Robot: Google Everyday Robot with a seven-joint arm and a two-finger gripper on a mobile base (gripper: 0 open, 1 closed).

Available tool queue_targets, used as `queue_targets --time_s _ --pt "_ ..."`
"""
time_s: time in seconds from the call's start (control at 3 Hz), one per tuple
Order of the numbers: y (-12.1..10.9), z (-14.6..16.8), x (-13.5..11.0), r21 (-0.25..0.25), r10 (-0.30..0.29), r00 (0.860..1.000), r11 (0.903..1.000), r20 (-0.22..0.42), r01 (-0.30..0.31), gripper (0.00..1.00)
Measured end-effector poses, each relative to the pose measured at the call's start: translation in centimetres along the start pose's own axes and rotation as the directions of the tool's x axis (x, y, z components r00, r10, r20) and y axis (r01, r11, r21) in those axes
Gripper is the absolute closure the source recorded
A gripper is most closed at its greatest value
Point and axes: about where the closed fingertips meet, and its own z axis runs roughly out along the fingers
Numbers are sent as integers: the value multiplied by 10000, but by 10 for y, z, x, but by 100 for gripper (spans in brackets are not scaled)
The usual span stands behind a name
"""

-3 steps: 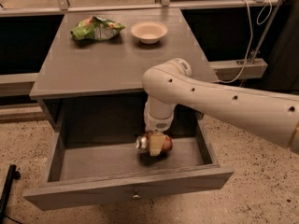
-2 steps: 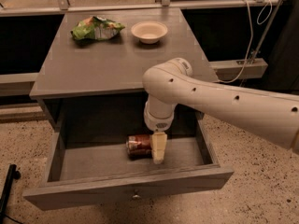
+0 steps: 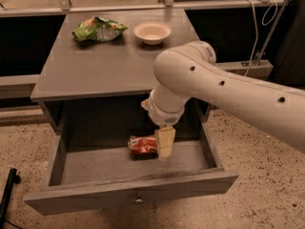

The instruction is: Place coke can into top drawer

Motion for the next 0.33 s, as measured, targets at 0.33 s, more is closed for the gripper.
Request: queue_targets --time_s 0.33 --pt "0 8 2 -128 124 9999 9998 -16 -124 0"
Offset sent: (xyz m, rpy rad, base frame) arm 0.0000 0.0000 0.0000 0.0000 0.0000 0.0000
